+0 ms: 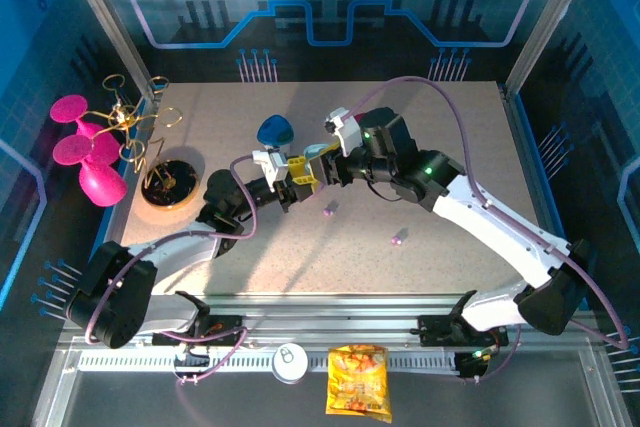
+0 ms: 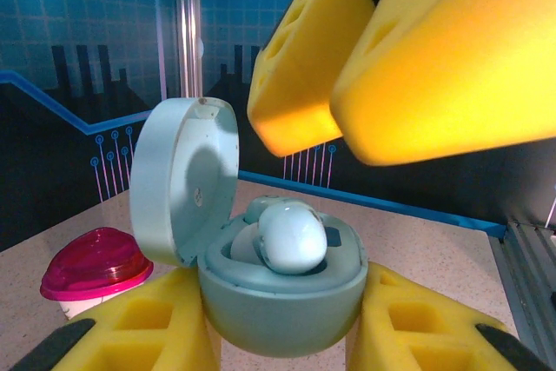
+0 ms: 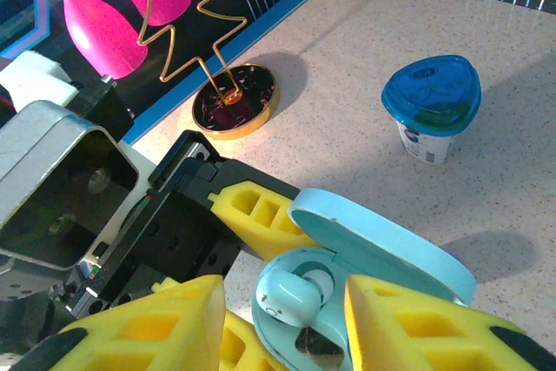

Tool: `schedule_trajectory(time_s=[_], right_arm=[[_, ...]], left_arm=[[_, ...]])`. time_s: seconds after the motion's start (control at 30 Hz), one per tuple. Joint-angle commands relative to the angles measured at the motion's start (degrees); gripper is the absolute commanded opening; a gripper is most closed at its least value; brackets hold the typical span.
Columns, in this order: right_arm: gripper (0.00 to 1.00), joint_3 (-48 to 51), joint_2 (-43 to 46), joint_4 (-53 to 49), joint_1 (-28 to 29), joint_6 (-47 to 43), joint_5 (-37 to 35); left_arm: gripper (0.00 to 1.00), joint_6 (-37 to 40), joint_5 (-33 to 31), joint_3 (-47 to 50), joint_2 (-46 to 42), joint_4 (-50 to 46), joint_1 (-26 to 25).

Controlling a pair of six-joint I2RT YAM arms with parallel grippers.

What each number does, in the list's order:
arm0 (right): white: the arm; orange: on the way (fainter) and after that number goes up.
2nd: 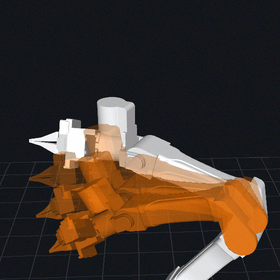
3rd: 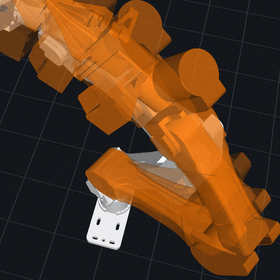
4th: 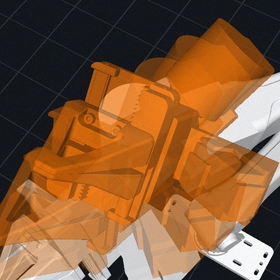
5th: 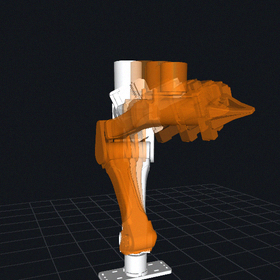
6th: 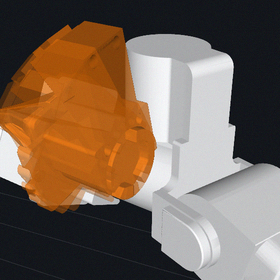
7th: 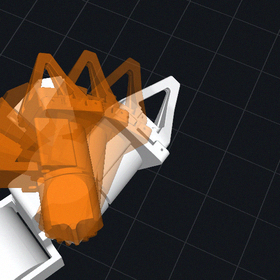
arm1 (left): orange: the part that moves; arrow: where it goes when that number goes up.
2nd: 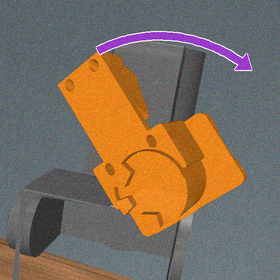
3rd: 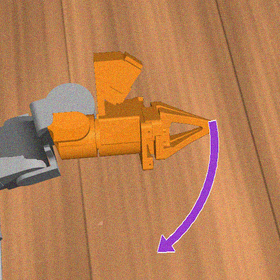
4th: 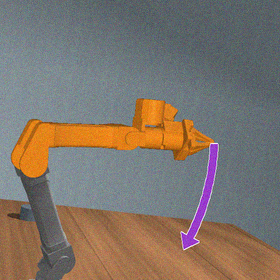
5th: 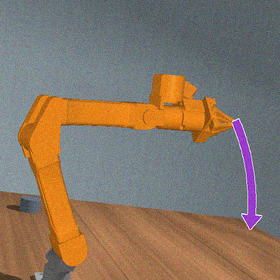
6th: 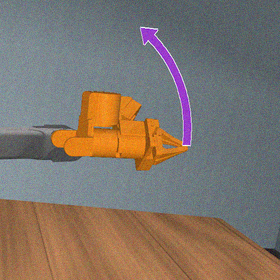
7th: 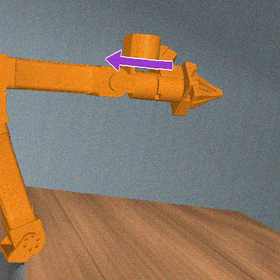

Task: Insert wireless bluetooth earbuds into charging case

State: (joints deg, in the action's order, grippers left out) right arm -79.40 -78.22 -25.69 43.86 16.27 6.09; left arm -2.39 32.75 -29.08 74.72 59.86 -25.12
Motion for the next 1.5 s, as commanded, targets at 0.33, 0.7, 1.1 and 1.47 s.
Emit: schedule_trajectory(time_s=[0.33,0.7,1.1,1.47], right_arm=[[0.34,-8.8,-3.6,-10.4,1.7,-7.8,-0.3],[0.34,-13.1,-8.0,-14.0,2.1,-9.0,-2.5],[0.26,-13.4,-8.5,-17.3,2.1,-9.2,-6.0],[0.19,-13.1,-8.0,-17.7,2.1,-8.7,-7.4]], left_arm=[[0.22,1.8,0.3,-1.9,-0.1,0.8,-0.5],[0.22,2.4,0.6,-2.1,-0.4,-0.2,-0.7],[0.22,3.3,-0.1,-1.8,-1.5,-1.3,-0.8],[0.22,2.9,0.0,-2.0,-1.7,-1.3,-0.8]])
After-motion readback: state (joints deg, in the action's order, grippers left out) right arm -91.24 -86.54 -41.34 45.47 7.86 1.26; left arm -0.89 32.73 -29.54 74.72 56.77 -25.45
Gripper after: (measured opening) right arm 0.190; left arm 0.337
